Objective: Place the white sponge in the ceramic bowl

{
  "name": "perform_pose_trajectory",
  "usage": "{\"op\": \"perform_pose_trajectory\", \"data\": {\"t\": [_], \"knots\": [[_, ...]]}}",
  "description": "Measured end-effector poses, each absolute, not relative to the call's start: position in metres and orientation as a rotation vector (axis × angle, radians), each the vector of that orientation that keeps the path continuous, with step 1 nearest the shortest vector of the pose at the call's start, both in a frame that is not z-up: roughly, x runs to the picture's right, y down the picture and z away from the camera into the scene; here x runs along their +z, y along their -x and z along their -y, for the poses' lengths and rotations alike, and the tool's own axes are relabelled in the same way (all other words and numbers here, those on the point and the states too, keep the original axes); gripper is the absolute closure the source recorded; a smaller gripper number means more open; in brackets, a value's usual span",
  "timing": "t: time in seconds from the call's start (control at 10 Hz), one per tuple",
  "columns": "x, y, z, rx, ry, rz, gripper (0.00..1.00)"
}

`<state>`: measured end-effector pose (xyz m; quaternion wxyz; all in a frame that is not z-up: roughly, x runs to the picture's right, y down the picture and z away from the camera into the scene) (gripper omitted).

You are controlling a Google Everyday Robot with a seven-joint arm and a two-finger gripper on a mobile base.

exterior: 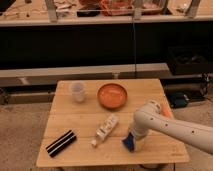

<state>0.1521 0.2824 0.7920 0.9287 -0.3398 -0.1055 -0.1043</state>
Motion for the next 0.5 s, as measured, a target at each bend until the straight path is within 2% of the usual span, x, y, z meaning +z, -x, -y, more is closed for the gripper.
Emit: {"op": "perform_pose_trajectory", "data": {"t": [0.1,0.5], "knots": [[0.7923,-0.1521,-0.2812,-0.212,0.695,0.216,0.88],[0.7963,-0.1546,-0.2797,-0.204,0.694,0.219,0.49]]}}
